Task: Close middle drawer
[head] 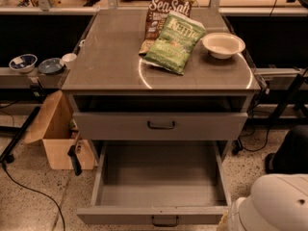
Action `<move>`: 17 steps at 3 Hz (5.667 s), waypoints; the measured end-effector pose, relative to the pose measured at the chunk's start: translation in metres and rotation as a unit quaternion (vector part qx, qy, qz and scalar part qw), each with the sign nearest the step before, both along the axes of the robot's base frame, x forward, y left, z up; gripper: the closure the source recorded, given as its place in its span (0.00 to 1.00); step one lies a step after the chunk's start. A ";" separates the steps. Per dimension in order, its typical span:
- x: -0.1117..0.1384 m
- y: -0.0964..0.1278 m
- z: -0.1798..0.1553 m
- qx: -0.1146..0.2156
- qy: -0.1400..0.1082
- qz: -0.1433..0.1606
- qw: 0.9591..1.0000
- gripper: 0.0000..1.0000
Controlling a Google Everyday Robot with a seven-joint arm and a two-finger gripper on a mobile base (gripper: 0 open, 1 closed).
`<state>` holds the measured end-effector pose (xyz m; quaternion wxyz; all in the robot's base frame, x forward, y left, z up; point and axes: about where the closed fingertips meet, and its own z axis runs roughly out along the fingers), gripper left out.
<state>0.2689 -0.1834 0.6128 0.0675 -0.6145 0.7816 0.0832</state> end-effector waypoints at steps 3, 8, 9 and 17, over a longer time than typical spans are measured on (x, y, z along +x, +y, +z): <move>0.040 0.025 -0.081 -0.009 -0.005 -0.014 1.000 1.00; 0.032 0.037 -0.156 -0.017 0.019 -0.037 0.999 1.00; 0.047 0.039 -0.177 -0.025 0.020 -0.037 0.999 1.00; 0.136 0.035 -0.239 -0.090 -0.011 -0.038 0.995 1.00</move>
Offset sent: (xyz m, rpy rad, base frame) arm 0.0530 0.0320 -0.0834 -0.0049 -0.0333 -0.0273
